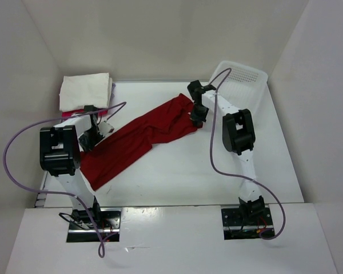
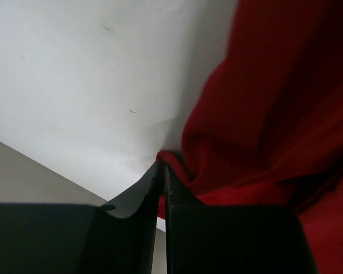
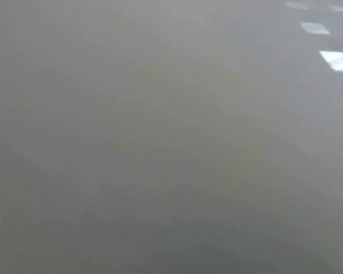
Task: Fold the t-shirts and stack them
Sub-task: Rotate the tshirt 90 degrees
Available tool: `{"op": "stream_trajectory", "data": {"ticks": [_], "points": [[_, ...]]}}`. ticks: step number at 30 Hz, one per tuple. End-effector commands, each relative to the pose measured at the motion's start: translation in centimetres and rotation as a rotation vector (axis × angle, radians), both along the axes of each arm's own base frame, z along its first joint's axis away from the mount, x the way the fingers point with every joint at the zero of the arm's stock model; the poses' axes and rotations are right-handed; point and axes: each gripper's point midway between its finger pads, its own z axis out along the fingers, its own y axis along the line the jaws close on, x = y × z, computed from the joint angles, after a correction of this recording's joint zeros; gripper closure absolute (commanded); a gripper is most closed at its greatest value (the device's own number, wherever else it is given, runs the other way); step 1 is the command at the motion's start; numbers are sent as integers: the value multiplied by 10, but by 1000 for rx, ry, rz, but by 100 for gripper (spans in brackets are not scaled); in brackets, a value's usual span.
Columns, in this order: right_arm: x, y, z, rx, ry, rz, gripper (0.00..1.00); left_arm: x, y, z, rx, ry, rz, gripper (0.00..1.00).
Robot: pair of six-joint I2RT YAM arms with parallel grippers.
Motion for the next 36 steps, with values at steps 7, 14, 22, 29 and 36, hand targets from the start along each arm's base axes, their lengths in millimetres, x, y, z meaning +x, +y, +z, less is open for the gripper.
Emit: {"op": "stream_trajectory", "data": {"ticks": [7, 14, 22, 29, 36], "points": [[28, -68, -9, -9, -64, -95, 100, -18, -8, -6, -57, 125, -8, 88], [-29, -160, 9, -81, -32, -239, 100, -3, -10, -2, -65, 111, -18, 85], [-25, -144, 66, -221, -132, -157, 100, -5, -13, -4, -65, 123, -36, 84], [-28, -101, 64, -257, -135, -90, 100, -12, -16, -8, -76, 130, -37, 79], [11, -68, 29, -165, -121, 44, 100, -17, -16, -12, -77, 143, -37, 78]]}}
